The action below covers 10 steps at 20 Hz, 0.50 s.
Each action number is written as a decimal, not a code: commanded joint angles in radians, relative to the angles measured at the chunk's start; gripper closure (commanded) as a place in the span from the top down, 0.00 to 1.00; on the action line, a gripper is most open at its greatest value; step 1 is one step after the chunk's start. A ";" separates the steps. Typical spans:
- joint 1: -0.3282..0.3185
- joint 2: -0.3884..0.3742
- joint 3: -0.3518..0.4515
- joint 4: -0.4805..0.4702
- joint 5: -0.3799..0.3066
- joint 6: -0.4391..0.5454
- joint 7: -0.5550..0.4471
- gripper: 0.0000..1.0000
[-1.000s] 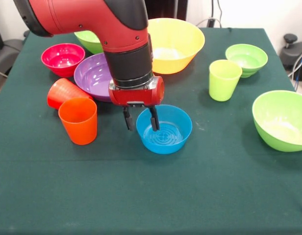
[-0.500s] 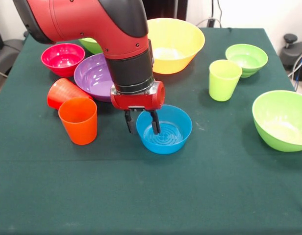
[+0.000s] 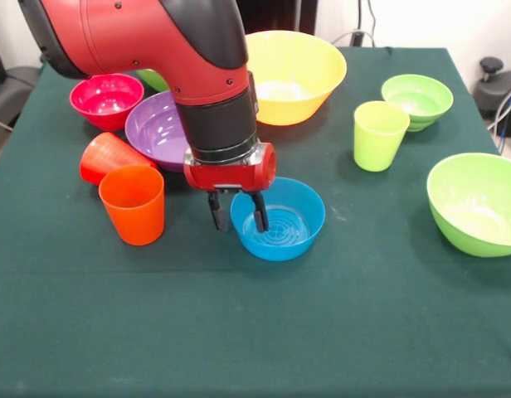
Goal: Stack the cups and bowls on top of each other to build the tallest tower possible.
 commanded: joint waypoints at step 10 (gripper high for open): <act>0.025 -0.006 -0.052 -0.085 -0.089 0.121 -0.179 1.00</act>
